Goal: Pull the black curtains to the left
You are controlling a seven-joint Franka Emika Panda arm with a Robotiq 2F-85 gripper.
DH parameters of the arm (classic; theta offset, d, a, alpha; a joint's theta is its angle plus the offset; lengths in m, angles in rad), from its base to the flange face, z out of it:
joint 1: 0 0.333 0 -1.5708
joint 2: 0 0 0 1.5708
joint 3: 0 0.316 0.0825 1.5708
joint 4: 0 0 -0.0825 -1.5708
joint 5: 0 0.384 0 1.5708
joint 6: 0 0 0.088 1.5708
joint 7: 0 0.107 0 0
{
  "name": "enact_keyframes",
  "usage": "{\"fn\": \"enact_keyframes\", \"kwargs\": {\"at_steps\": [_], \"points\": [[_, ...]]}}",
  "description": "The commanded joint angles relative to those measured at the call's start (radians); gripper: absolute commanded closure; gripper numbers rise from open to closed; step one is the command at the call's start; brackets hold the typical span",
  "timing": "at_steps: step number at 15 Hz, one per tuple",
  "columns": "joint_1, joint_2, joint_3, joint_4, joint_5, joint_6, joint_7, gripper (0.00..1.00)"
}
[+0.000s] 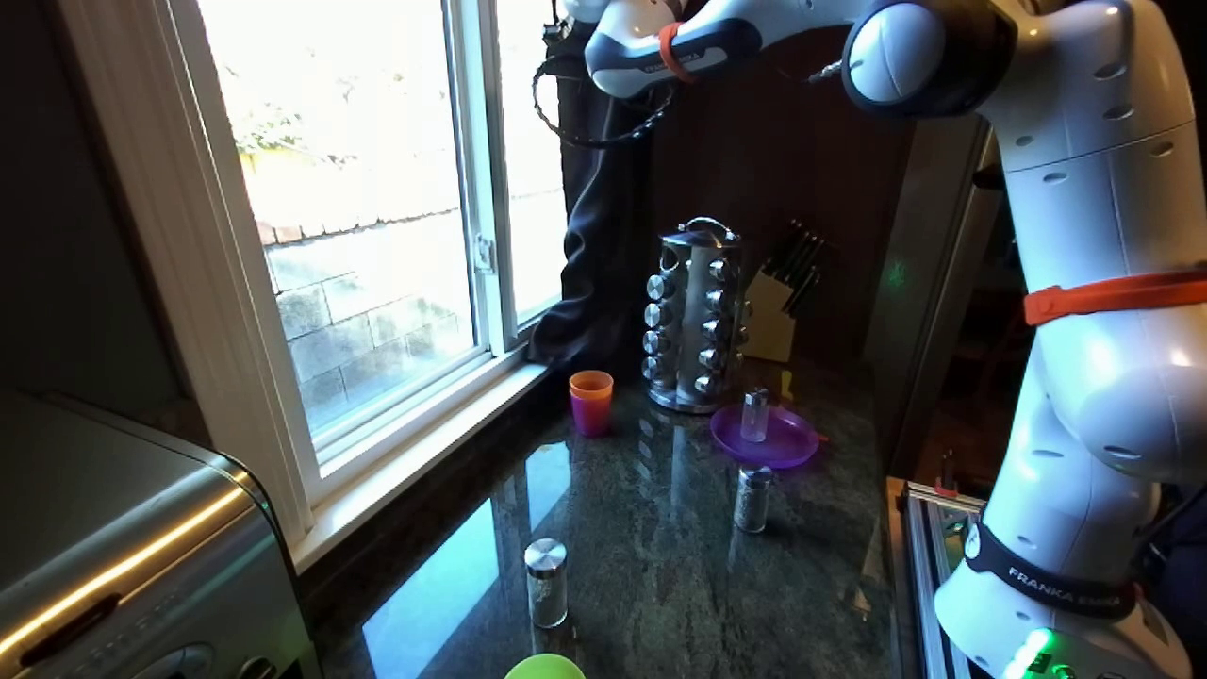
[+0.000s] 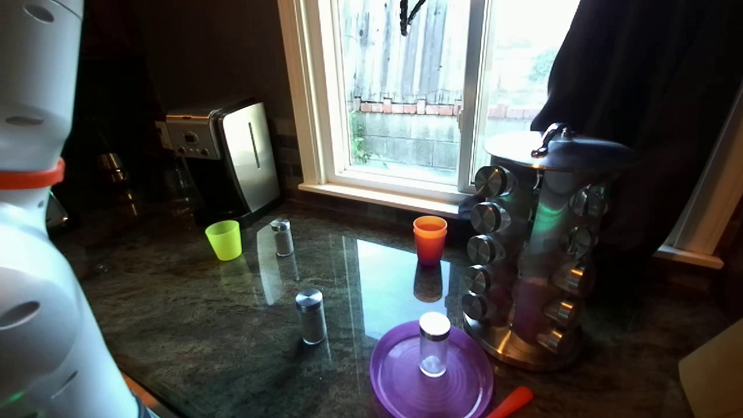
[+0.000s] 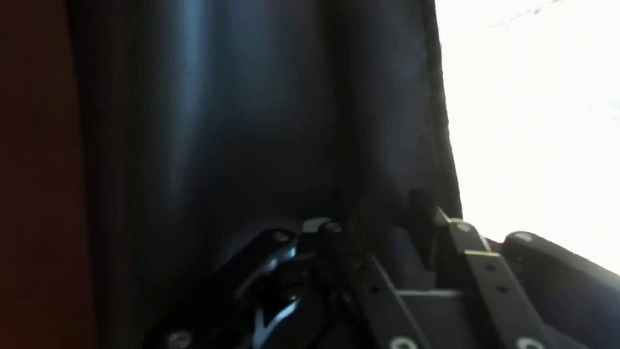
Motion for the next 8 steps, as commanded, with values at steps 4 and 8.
{"fn": "enact_keyframes", "kwargs": {"at_steps": [4, 8], "points": [[0.003, 0.019, -0.042, 0.033, -0.022, -0.026, 0.059, 1.00], [0.022, -0.018, -0.040, -0.009, -0.013, -0.069, 0.034, 1.00]]}}
